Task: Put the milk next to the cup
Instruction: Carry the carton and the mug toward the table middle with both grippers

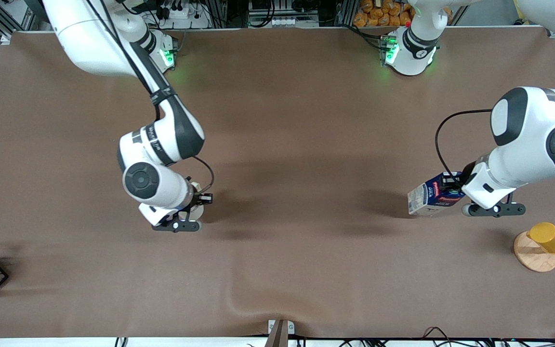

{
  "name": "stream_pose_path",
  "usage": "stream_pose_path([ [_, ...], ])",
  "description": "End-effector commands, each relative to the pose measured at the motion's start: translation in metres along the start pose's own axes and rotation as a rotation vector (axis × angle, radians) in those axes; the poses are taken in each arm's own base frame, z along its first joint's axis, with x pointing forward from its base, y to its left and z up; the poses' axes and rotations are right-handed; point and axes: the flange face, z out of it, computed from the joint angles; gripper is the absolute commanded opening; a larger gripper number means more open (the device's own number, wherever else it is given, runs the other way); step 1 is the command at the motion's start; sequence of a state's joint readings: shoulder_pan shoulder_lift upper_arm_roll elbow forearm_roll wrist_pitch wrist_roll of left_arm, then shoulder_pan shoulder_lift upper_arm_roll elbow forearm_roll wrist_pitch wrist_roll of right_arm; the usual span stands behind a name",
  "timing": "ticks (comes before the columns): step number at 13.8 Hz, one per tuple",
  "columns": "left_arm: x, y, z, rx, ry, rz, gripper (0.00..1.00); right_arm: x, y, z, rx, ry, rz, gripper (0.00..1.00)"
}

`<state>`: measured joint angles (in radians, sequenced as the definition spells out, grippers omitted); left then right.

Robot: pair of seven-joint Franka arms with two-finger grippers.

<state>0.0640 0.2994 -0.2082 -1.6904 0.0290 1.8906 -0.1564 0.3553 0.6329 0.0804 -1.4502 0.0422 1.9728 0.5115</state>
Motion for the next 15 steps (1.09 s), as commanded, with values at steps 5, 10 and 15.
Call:
stream_pose_path([
  [5,-0.024,0.085,-0.012,-0.035,-0.032,-0.064,0.26,-0.018,-0.062,0.025,0.154,-0.018,0.335,0.00],
  [10,-0.048,0.145,-0.009,-0.024,-0.081,-0.074,0.27,-0.037,-0.110,0.060,0.199,0.025,0.525,0.00],
  [15,-0.072,0.202,-0.011,-0.021,-0.084,-0.084,0.27,-0.054,-0.138,0.077,0.205,0.034,0.537,0.00],
])
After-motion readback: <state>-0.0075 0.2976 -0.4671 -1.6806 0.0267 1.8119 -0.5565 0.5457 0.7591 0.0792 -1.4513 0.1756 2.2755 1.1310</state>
